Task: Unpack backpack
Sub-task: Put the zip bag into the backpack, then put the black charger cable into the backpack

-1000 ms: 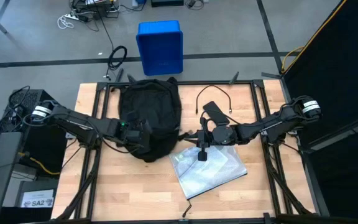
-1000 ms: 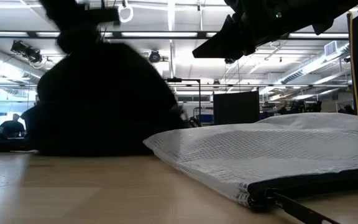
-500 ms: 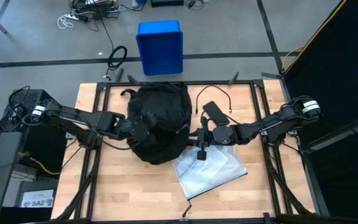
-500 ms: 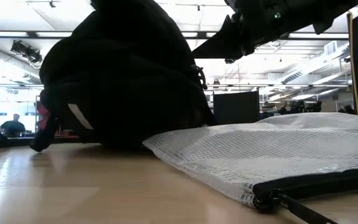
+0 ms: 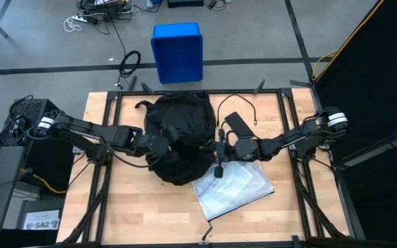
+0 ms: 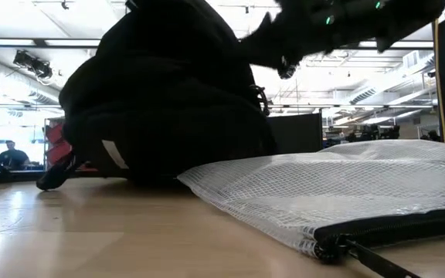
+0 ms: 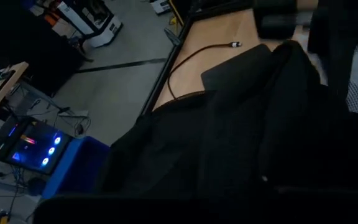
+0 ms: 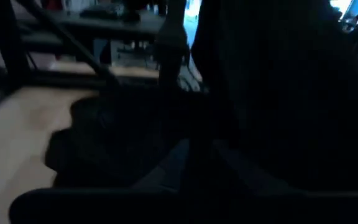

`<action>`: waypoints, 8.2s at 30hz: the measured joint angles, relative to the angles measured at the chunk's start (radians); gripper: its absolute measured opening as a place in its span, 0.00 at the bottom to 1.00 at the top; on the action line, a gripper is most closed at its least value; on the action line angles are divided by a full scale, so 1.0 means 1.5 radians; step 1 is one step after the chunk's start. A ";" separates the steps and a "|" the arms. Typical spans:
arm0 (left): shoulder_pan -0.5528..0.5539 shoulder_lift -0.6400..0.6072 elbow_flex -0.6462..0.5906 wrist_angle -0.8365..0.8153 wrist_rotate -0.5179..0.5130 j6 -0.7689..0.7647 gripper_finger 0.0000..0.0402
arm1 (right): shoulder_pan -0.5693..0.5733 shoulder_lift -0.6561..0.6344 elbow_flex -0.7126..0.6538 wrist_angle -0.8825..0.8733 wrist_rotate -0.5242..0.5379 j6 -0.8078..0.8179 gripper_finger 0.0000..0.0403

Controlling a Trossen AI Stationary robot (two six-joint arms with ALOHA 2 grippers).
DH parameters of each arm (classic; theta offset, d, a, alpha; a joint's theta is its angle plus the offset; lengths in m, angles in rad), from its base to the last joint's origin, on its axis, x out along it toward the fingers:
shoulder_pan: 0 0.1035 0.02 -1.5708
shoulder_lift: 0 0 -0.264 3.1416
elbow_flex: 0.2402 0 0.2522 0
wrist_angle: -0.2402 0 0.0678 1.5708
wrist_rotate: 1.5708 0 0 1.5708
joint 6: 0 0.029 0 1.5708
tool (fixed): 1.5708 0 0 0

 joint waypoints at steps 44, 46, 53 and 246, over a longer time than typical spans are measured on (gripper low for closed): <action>0.001 0.002 0.097 -0.308 -0.122 -0.106 0.00 | -0.049 -0.064 -0.002 -0.259 -0.025 0.061 0.18; 0.001 0.002 0.097 -0.313 -0.118 -0.106 0.00 | -0.035 -0.090 -0.001 -0.311 -0.062 0.056 0.25; 0.001 0.002 0.096 -0.321 -0.105 -0.108 0.00 | 0.026 -0.108 -0.001 -0.464 -0.112 0.122 0.61; 0.079 0.040 -0.024 0.008 0.227 -0.014 0.00 | -0.546 -0.093 0.065 -0.822 -0.132 0.262 0.48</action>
